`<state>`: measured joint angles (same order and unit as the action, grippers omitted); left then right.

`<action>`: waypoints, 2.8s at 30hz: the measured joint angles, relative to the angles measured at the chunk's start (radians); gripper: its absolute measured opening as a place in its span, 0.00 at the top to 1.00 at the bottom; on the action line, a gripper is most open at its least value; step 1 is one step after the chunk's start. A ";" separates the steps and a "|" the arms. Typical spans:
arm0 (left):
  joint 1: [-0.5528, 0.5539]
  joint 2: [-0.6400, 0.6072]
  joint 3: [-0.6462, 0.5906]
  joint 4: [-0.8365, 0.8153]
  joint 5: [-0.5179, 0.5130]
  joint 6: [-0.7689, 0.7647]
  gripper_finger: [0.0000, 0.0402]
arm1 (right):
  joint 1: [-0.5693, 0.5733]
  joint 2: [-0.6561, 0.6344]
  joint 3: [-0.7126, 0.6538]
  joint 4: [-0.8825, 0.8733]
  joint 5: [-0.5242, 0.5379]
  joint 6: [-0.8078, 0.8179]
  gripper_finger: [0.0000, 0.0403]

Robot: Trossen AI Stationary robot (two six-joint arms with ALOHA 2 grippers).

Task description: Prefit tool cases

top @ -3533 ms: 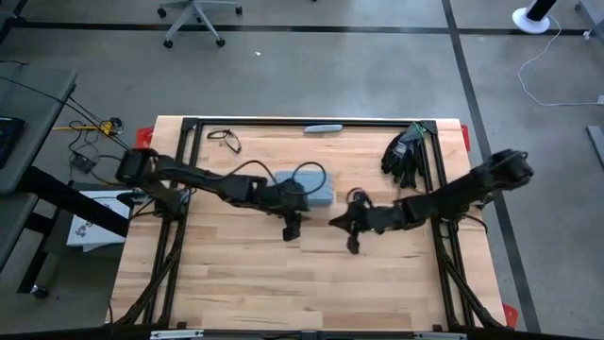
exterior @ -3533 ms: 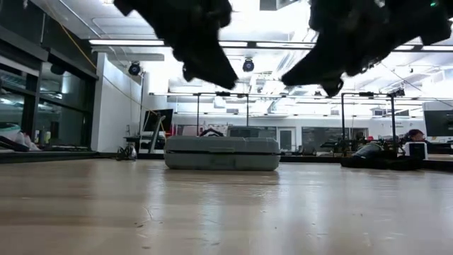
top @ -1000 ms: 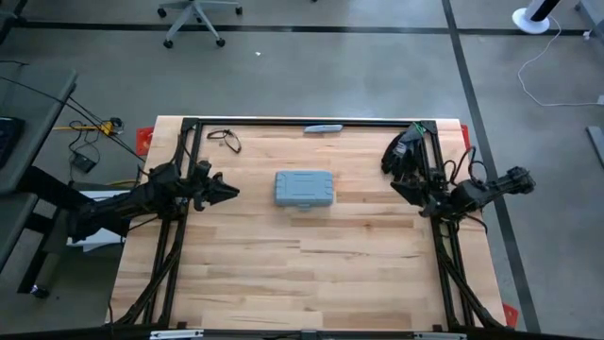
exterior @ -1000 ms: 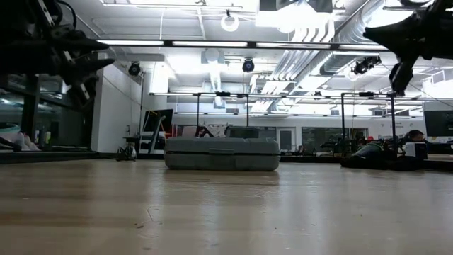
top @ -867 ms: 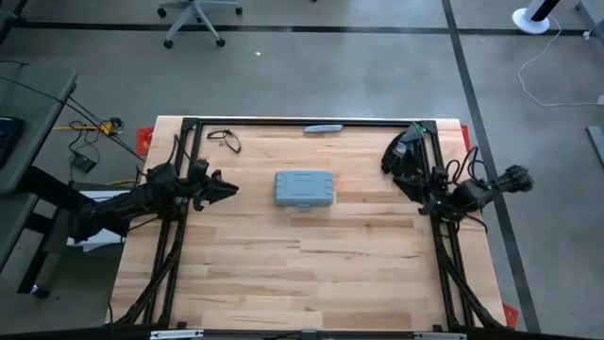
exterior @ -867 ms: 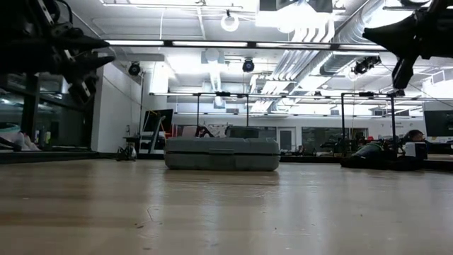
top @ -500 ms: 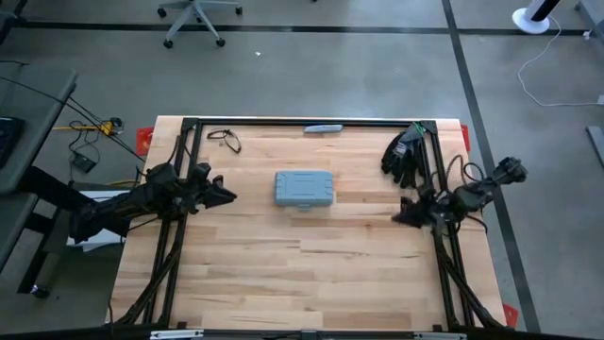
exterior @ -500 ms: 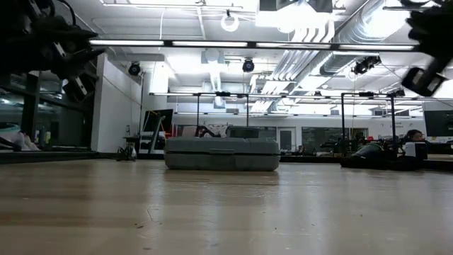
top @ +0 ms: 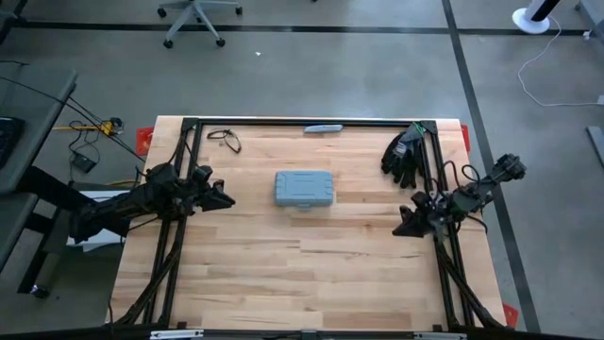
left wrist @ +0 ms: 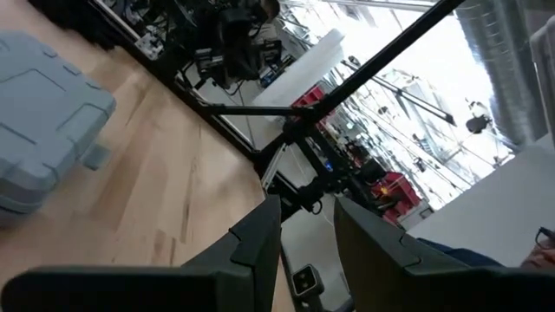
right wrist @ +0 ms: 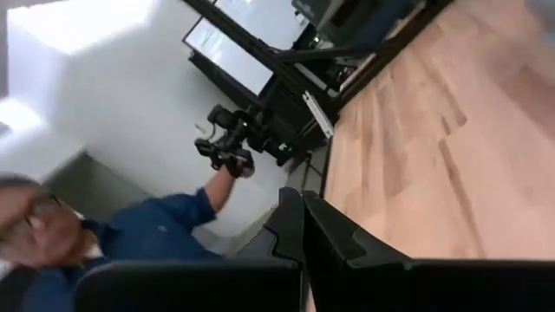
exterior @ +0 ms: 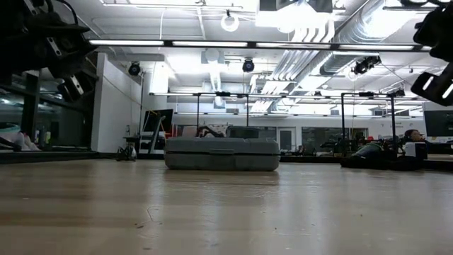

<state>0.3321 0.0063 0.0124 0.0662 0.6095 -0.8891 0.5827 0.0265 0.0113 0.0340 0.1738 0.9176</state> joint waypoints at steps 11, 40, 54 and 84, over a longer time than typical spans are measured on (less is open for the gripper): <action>0.000 0.000 0.000 0.000 -0.006 0.001 0.75 | -0.077 0.000 0.001 0.015 0.140 -0.512 1.00; -0.067 0.000 0.000 0.000 -0.007 0.002 0.75 | -0.402 0.003 0.002 0.002 0.023 -0.544 1.00; -0.074 0.000 0.000 0.000 -0.008 0.002 0.75 | -0.413 0.038 0.003 0.029 0.384 -0.555 1.00; -0.074 0.000 0.000 0.000 -0.008 0.002 0.75 | -0.413 0.039 0.003 0.029 0.369 -0.560 1.00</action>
<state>0.2581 0.0063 0.0124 0.0660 0.6019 -0.8875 0.1696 0.0650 0.0139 0.0631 0.5423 0.3580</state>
